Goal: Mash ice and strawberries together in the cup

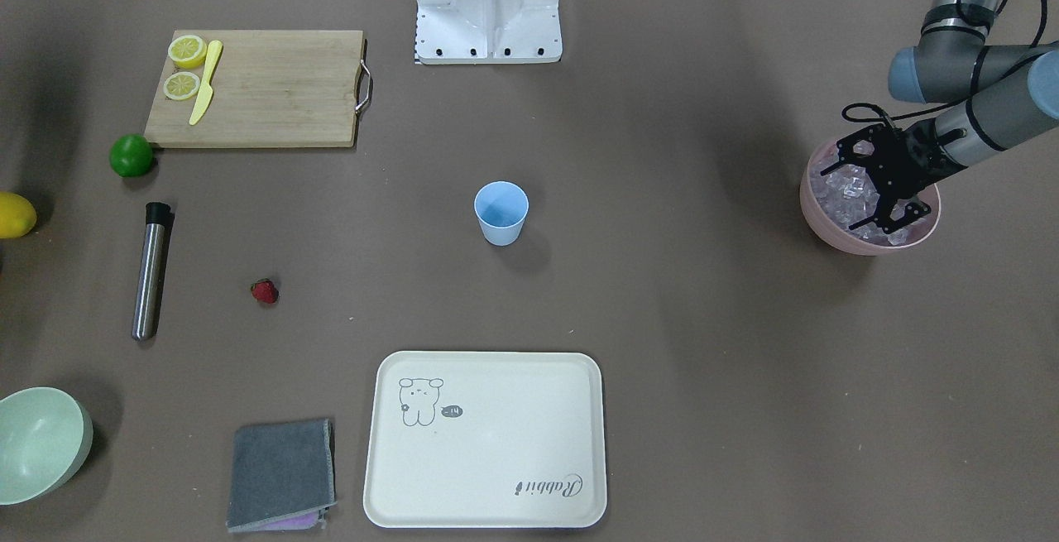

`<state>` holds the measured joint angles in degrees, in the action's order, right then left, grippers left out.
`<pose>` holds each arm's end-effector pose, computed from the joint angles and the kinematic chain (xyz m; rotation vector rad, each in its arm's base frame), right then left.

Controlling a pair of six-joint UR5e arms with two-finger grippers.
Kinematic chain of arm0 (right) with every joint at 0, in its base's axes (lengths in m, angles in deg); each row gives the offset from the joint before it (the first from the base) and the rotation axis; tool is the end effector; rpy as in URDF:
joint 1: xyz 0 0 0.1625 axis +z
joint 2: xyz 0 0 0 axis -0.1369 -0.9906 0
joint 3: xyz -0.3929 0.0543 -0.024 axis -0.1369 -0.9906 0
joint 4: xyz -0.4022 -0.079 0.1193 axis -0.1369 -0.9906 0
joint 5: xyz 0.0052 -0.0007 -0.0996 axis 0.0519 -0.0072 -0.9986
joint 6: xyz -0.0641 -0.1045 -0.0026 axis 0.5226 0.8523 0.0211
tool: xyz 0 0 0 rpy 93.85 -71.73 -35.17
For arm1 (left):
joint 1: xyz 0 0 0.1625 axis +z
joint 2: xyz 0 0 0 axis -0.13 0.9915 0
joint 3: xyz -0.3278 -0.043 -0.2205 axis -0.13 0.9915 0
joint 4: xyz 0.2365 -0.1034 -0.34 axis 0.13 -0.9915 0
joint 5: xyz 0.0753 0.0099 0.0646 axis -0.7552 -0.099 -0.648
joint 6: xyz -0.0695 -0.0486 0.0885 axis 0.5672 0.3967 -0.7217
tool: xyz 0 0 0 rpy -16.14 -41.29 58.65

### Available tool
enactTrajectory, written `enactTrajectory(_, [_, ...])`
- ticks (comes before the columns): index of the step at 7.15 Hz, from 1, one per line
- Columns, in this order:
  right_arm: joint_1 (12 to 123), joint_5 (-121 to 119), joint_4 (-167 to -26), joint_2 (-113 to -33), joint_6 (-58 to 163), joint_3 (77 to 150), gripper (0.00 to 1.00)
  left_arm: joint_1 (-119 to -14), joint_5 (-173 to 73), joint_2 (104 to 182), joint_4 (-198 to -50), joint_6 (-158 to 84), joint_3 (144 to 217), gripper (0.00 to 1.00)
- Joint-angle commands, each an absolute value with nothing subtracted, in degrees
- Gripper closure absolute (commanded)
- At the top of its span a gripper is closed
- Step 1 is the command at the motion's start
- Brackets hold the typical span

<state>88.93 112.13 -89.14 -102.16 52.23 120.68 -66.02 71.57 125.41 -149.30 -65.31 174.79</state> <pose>-0.0282 -0.4715 0.5863 0.1845 -0.8506 -0.0278 0.2505 -0.4775 0.5527 0.6823 1.0288 1.0818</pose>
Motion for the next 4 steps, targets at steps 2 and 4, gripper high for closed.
enactTrajectory(2, [88.90,112.20,-87.62,-102.43,51.97,120.60,0.00,-66.27,71.99,124.23,-149.22,-67.31,174.67,0.03])
enactTrajectory(4, [88.90,112.12,-87.62,-102.52,51.97,120.60,0.00,-66.27,72.95,124.14,-149.22,-67.32,174.84,0.11])
